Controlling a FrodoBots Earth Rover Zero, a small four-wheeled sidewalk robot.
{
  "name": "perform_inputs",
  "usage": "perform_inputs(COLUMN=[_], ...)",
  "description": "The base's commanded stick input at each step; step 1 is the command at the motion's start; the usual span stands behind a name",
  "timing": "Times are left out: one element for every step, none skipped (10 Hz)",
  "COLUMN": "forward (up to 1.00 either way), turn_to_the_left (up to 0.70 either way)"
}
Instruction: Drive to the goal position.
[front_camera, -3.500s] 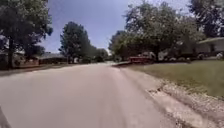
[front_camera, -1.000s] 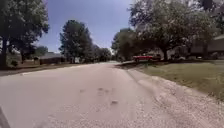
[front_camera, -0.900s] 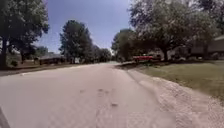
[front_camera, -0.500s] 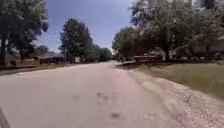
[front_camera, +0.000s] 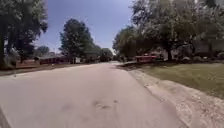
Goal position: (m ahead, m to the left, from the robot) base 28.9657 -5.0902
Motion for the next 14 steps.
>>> perform_inputs(forward=[0.70,0.70,0.70,0.70,0.70,0.70,0.70,0.70,0.70,0.70,0.70,0.70,0.70,0.70], turn_to_the_left=[0.00,0.00,0.00,0.00,0.00,0.00,0.00,0.00,0.00,0.00,0.00,0.00,0.00,0.00])
